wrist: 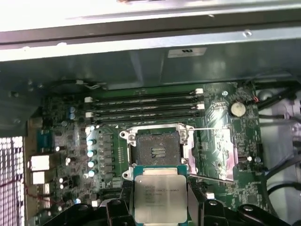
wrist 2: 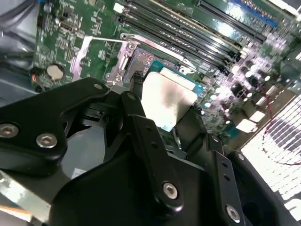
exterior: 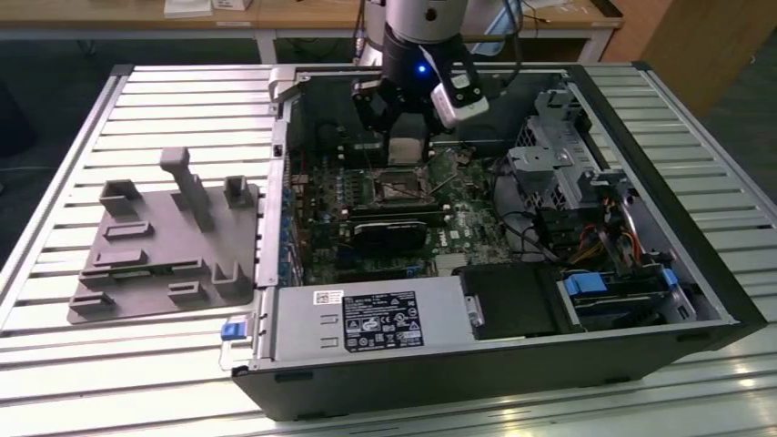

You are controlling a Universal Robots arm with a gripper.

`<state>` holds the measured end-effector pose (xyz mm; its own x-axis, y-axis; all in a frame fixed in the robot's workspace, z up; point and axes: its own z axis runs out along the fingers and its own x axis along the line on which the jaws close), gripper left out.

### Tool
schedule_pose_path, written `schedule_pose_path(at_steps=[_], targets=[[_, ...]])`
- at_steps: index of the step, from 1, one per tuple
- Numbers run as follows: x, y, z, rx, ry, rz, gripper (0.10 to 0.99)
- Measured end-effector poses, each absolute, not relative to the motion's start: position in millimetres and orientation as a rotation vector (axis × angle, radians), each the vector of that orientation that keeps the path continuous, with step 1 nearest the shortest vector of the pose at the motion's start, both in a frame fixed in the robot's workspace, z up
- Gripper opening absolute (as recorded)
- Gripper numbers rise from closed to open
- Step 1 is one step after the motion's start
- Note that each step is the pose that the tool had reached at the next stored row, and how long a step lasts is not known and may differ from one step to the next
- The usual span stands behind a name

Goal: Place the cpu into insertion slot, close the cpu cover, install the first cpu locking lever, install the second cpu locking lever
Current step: 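Place the cpu into insertion slot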

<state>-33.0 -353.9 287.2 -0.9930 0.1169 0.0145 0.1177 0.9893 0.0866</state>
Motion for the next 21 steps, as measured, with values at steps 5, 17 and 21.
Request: schedule_pose_path(at_steps=[5,17,21], targets=[[-33,-354,283,-0.327,-3.116,-0.138,0.537],[-33,-354,273,-0.666,-3.071,-0.138,0.537],[-33,-354,270,-0.775,-3.049,-0.138,0.537]])
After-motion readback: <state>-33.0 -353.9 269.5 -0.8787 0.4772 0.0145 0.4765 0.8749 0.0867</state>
